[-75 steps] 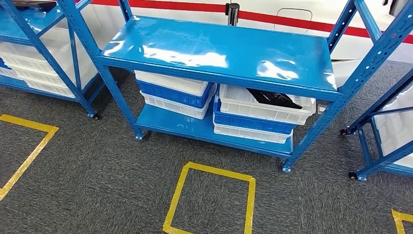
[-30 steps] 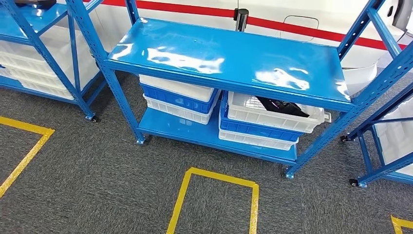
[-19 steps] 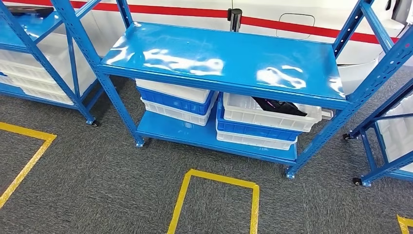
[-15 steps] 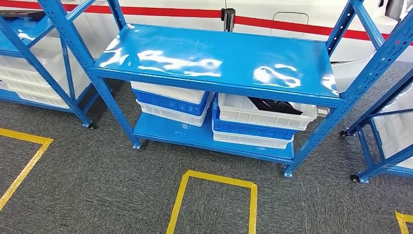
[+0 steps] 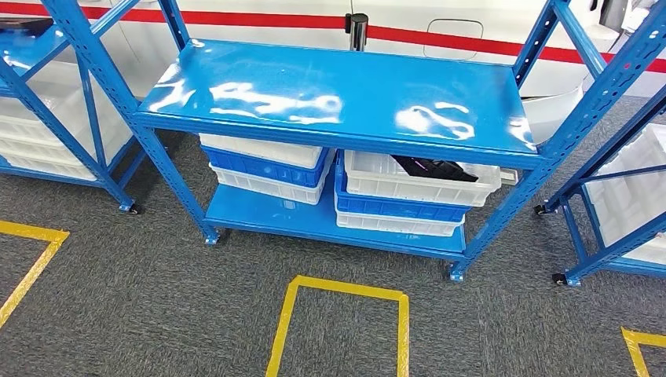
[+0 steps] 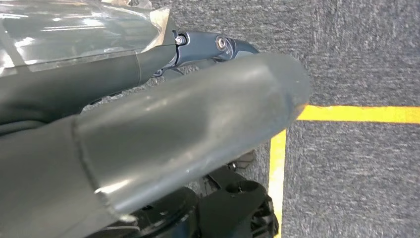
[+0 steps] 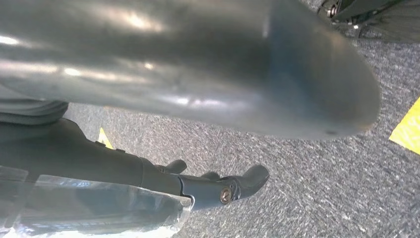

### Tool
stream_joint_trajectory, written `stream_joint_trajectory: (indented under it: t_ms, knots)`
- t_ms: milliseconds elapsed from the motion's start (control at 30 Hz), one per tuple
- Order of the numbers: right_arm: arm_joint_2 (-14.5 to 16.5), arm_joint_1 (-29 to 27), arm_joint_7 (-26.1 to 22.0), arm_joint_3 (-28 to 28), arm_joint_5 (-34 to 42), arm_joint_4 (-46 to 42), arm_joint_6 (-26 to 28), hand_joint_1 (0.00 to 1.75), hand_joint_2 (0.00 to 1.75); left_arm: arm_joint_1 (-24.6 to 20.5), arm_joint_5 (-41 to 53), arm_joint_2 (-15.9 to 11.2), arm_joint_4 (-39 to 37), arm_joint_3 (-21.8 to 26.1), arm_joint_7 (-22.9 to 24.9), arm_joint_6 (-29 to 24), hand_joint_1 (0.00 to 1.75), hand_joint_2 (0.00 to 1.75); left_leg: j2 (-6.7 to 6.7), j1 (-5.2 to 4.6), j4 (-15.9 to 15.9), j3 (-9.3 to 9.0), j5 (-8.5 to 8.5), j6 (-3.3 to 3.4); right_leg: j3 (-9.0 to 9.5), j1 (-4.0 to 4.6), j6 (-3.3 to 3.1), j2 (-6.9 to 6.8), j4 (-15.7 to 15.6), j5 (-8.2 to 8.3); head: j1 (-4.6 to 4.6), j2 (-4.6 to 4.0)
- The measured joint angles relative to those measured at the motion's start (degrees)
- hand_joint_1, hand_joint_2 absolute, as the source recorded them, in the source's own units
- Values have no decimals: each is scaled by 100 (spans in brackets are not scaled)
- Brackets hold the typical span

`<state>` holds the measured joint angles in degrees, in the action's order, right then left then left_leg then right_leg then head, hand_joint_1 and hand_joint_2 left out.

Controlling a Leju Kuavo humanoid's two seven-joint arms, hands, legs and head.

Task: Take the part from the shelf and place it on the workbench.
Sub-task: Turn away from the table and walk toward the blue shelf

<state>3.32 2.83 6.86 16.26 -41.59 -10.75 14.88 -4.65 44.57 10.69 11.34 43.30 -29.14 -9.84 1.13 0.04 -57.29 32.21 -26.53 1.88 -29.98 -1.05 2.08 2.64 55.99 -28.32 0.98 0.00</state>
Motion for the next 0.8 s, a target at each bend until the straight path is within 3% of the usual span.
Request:
stream_joint_trajectory:
  t_ms: [267,400,433,567,800]
  knots:
    - [-5,0,-3,0,-7,0,1,0,0,-1,-1,7,-1,0,0,-2,0,0,-9,19,38,-22,22,19,12,17,11,-8,7,-4,-4,0]
    - [-29,7,-23,2,-24,0,-1,0,0,-4,-5,32,-1,2,-1,-33,0,0,-1,-40,108,-93,41,-39,88,58,-79,-81,-82,25,-54,0]
    - [-35,8,-21,2,-25,0,-16,0,0,-5,-7,34,-1,2,1,-34,0,0,-2,-69,102,-96,32,-18,96,44,-77,-82,-83,23,-56,0]
    - [-19,7,26,5,-74,0,-66,0,0,6,-9,33,-2,2,24,18,0,0,-1,-97,95,-99,17,27,94,8,12,-82,-93,22,-59,0]
    - [5,4,22,28,-60,0,-50,0,0,14,-2,24,-1,2,24,30,0,0,-1,-107,64,-100,-17,96,109,-29,66,-80,-115,27,-56,0]
